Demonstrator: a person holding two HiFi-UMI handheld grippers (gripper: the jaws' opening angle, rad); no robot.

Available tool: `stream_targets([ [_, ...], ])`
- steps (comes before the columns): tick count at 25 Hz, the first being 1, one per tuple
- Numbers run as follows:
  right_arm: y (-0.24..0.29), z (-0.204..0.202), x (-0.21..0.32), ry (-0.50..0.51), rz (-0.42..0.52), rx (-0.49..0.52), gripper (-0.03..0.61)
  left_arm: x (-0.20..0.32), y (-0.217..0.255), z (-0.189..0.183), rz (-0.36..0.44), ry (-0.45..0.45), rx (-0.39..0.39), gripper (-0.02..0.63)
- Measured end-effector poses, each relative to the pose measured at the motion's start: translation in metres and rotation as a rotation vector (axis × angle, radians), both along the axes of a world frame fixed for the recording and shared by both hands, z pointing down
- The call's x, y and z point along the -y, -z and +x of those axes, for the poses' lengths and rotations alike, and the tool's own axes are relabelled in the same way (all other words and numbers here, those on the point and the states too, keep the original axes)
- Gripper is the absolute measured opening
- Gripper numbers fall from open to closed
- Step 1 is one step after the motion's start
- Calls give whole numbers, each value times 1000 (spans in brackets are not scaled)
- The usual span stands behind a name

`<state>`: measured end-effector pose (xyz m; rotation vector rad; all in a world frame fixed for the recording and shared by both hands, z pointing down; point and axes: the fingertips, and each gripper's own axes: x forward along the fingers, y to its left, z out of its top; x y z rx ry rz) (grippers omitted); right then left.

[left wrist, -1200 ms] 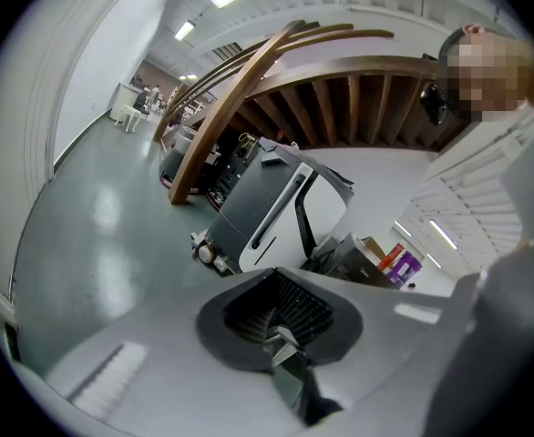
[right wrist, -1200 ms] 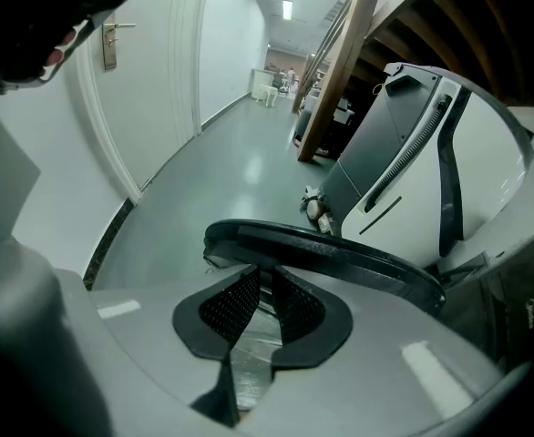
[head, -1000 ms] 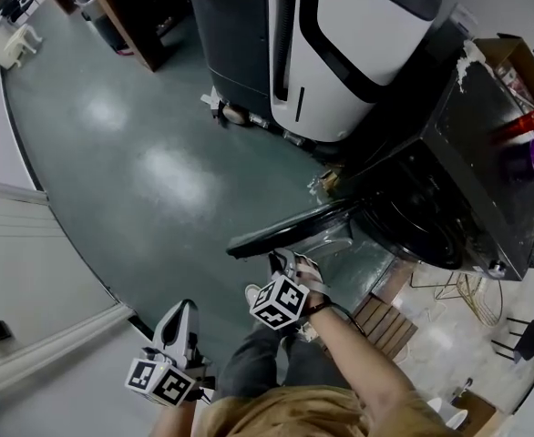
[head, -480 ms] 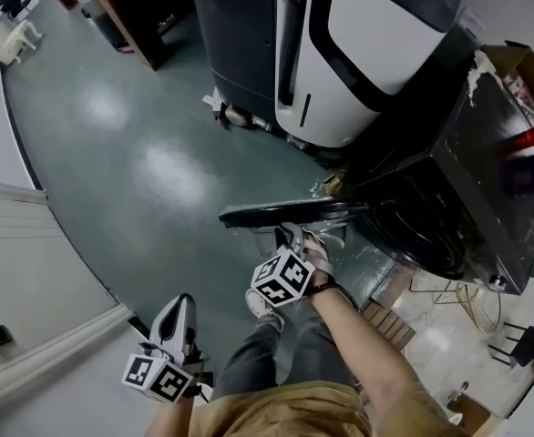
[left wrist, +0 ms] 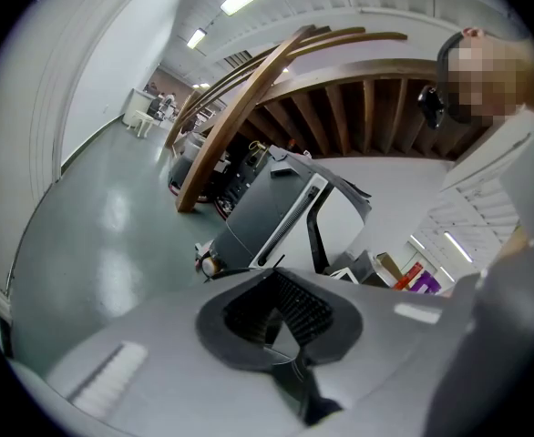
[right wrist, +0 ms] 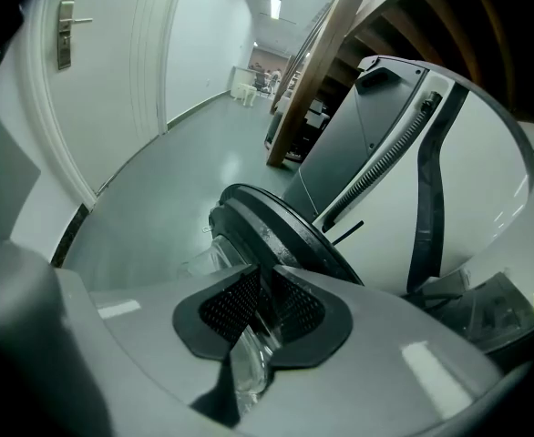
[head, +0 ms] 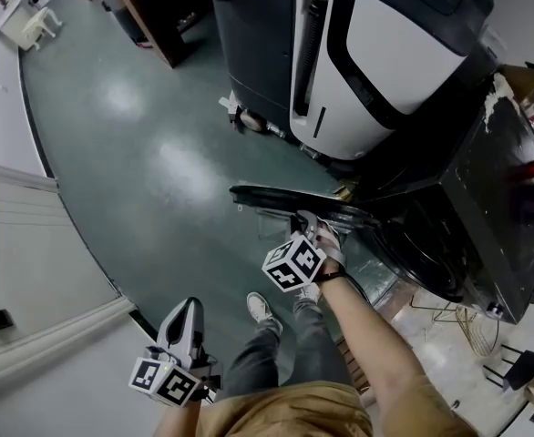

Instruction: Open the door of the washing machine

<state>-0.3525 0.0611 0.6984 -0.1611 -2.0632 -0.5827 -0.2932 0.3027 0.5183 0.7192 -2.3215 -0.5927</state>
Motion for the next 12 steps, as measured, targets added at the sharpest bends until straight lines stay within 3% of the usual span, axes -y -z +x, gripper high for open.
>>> stream_targets([
  [12, 5, -20, 53, -57, 84, -8, 26, 7, 3, 3, -9, 1, 2, 60],
])
